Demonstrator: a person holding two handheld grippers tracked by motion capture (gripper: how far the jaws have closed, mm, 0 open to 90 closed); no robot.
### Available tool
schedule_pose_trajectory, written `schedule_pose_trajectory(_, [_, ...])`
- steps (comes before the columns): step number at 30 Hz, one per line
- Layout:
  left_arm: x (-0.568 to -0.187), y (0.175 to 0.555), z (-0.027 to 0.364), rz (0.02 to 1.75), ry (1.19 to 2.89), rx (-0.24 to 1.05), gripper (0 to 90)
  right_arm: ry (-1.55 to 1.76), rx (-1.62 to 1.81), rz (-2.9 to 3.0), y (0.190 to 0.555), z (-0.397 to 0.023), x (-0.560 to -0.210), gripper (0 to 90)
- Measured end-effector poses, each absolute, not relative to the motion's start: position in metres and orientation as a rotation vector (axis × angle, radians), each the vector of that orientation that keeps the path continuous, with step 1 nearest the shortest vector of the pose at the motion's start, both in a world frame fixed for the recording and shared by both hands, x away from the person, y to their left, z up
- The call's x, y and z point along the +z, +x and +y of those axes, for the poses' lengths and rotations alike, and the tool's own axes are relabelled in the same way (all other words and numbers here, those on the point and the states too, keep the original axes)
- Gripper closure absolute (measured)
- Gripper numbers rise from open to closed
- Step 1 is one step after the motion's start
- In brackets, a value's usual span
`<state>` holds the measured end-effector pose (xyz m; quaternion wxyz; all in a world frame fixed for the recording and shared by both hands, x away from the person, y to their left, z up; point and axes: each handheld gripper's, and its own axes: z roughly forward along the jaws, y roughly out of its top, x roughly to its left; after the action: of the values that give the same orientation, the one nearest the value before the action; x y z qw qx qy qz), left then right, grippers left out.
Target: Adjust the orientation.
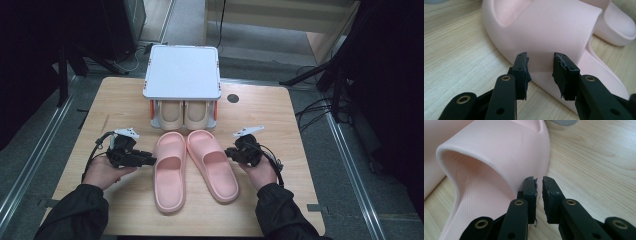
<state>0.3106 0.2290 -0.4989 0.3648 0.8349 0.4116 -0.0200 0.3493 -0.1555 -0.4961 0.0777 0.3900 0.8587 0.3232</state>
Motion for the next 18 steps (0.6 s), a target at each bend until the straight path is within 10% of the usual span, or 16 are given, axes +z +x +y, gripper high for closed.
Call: schedule_pose_trajectory(18, [-0.496, 0.308, 0.221, 1.007, 2.131, -0.096, 59.8, 1.219, 1.096, 2.568, 0.347, -0.151, -0.506, 81.2])
